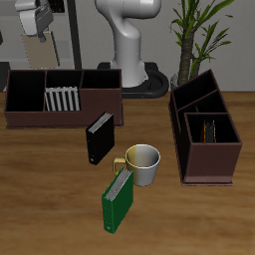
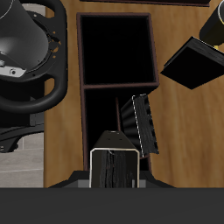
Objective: Place the orange book into the left desk caddy's right compartment and place the striped book into the back desk caddy's front compartment and place the yellow book into the back desk caddy's back compartment
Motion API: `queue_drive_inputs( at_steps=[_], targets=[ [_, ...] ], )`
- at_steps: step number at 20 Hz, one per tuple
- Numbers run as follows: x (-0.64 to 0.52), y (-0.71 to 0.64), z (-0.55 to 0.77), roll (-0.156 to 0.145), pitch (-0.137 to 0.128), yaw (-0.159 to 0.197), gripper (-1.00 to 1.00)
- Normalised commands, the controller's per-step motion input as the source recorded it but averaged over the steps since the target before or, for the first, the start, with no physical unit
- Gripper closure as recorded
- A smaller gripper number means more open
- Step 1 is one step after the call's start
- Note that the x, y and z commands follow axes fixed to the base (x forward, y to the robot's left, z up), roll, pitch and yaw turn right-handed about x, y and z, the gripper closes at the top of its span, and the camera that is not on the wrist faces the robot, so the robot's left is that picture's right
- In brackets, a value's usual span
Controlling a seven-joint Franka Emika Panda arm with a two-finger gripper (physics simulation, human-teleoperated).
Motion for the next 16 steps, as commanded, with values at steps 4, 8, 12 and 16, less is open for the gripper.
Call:
queue_drive_inputs(
  at_steps=[4, 8, 12, 16],
  targets=[
    [0.1, 0.25, -0.04, 0.078, -0.022, 0.038, 1.0],
    [0.09, 0.33, -0.18, 0.077, 0.049, 0.031, 1.0],
    [-0.02, 0.26, -0.2, 0.071, 0.042, 0.029, 1.0],
    [0.03, 0.1, -0.32, 0.028, 0.06, 0.026, 1.0]
  ],
)
